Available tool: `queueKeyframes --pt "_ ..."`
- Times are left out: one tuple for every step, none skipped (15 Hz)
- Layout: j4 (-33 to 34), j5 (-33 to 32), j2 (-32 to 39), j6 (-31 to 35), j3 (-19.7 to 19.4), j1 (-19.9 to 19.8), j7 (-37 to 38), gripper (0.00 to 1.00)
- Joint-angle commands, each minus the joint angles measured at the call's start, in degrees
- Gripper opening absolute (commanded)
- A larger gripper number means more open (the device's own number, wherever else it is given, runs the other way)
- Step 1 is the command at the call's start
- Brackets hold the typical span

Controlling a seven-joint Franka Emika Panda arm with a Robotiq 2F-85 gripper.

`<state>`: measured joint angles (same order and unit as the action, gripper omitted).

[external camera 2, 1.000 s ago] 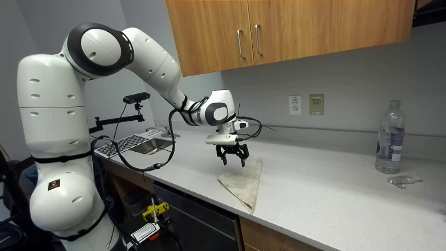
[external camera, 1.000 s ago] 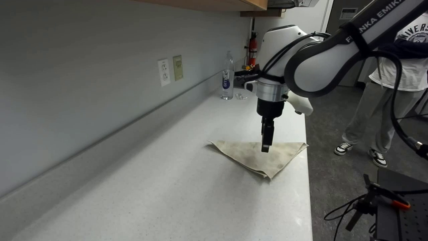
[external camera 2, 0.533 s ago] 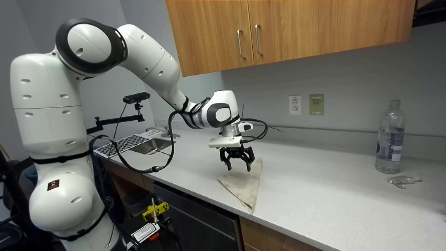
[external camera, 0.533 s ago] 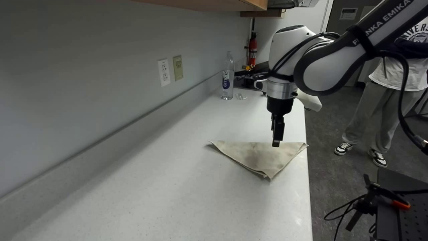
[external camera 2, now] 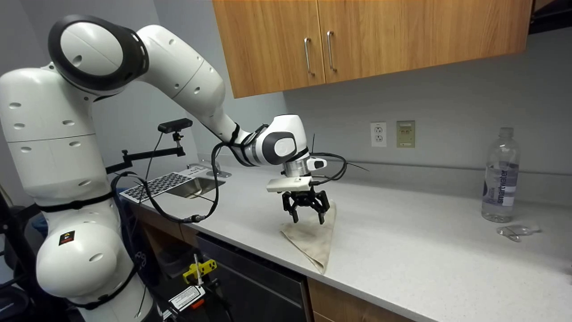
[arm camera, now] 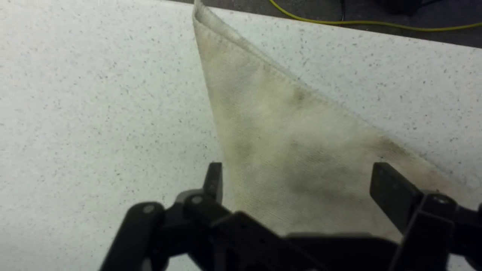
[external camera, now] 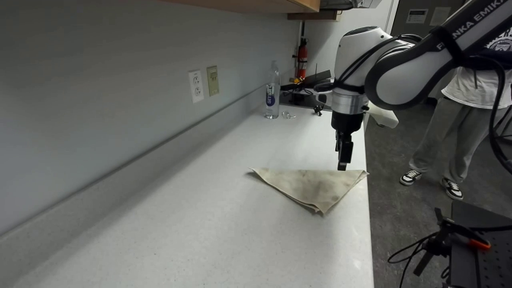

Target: Fold the towel on the counter

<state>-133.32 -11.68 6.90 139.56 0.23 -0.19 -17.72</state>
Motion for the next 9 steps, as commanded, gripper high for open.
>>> queueKeyframes --pt "0.0 0.0 -0.2 -0.2 0.1 -0.1 0.0 1.00" --pt "0.7 -0.3 0.7 -0.1 -0.1 -0.3 0.0 1.00" --pt "1.0 -0.4 1.2 0.0 -0.3 -0.5 -0.2 1.00" --pt "1.0 -1.0 1.5 0.1 -0.6 -0.7 -0.2 1.00" --pt "0.7 -1.5 1.9 0.6 -0.9 -0.9 -0.9 1.00" --pt "0.4 -1.9 2.2 0.8 -1.2 -1.2 -1.4 1.00" --pt "-0.2 -3.1 2.5 1.6 -1.8 -1.3 -1.3 1.00" --pt "-0.5 -4.0 2.9 1.7 -2.2 -1.5 -1.5 1.00" --pt "-1.0 -5.3 3.2 2.5 -2.6 -1.9 -2.2 1.00"
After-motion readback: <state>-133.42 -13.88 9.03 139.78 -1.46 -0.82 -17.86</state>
